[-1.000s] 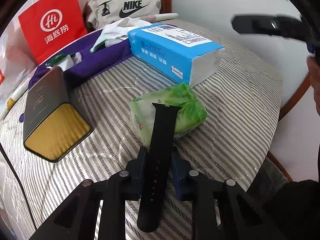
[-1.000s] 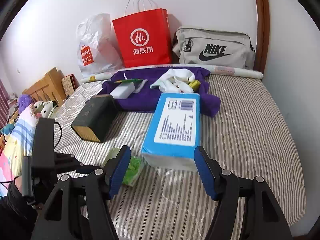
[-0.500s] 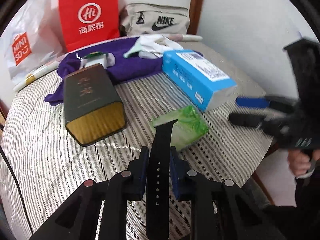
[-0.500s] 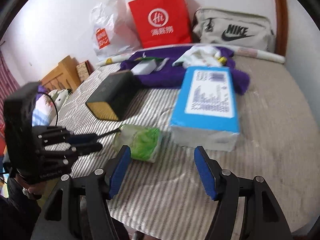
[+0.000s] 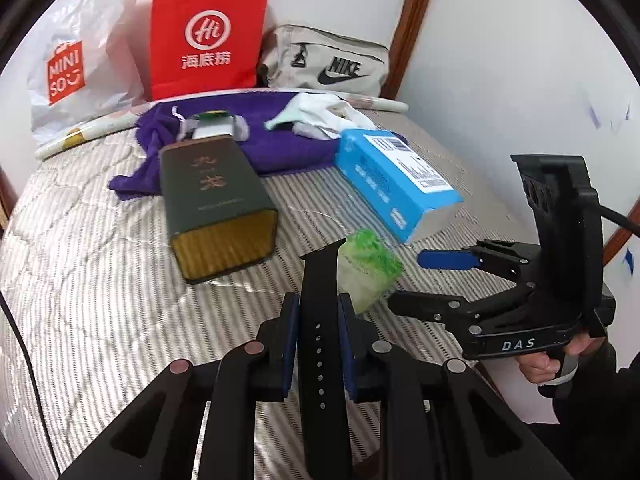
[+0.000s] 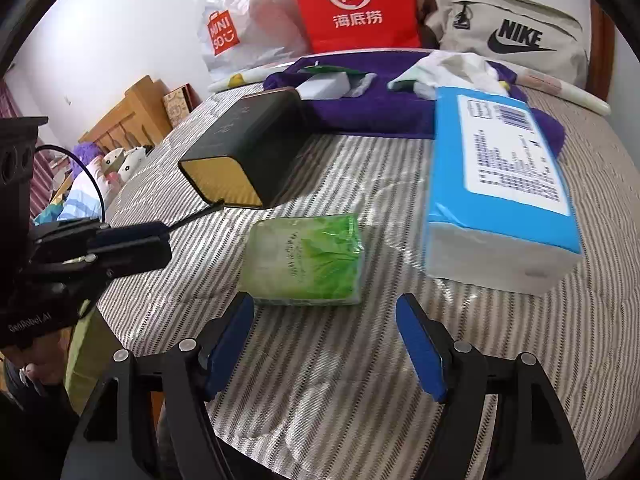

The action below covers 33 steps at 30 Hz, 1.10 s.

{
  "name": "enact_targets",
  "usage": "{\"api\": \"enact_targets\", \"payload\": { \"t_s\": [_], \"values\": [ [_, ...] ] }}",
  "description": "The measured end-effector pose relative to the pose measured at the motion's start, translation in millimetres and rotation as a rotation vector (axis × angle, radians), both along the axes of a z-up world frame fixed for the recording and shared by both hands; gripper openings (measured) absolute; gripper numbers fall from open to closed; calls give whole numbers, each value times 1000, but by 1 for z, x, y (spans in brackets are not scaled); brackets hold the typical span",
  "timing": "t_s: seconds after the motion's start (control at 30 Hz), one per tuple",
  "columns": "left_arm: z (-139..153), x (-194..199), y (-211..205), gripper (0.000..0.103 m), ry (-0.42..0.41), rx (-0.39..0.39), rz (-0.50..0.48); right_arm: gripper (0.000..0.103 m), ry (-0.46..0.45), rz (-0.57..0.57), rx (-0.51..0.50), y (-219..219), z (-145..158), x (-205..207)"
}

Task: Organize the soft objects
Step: 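Grasp the green tea-leaf wet-wipe pack with the right gripper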

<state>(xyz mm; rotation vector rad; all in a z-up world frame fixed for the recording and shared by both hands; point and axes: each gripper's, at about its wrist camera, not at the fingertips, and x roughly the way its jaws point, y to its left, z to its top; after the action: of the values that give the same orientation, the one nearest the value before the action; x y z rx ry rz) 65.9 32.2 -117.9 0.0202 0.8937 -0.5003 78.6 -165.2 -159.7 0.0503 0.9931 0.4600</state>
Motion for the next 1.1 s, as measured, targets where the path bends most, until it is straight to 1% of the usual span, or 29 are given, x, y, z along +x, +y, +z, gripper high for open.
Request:
{"api": "enact_targets", "payload": {
  "t_s": [0.13,0.23,0.37,0.43,0.5,0.57,0.73,0.77,0.83,0.97,1.1],
  "values": [
    [-8,5,12,18,8,11,41,79,1,7,-5,10,-1,5],
    [-14,9,20,18,26,0,60,83,3,6,-9,18,-4,10],
    [-20,12,25,18,37,-1,69,85,12,-12,-36,28,-12,16],
    [-23,14,27,18,42,-1,73,85,25,-14,-29,31,-16,19],
    [-24,15,26,18,45,-2,75,91,20,-18,-24,34,-18,20],
    [-26,16,25,18,50,-4,74,92,7,-20,-37,37,-19,21],
    [-30,19,21,18,67,4,80,92,-40,-11,-97,47,-22,20],
    [-30,19,20,18,68,12,85,89,-56,-10,-113,48,-22,19],
    [-31,18,20,18,73,29,100,80,-77,-10,-125,47,-22,15],
    [-30,15,23,18,82,27,119,79,-67,0,-122,32,-21,6],
    [-28,11,23,18,84,15,132,78,-68,-28,-143,9,-20,-13]
  ]
}}
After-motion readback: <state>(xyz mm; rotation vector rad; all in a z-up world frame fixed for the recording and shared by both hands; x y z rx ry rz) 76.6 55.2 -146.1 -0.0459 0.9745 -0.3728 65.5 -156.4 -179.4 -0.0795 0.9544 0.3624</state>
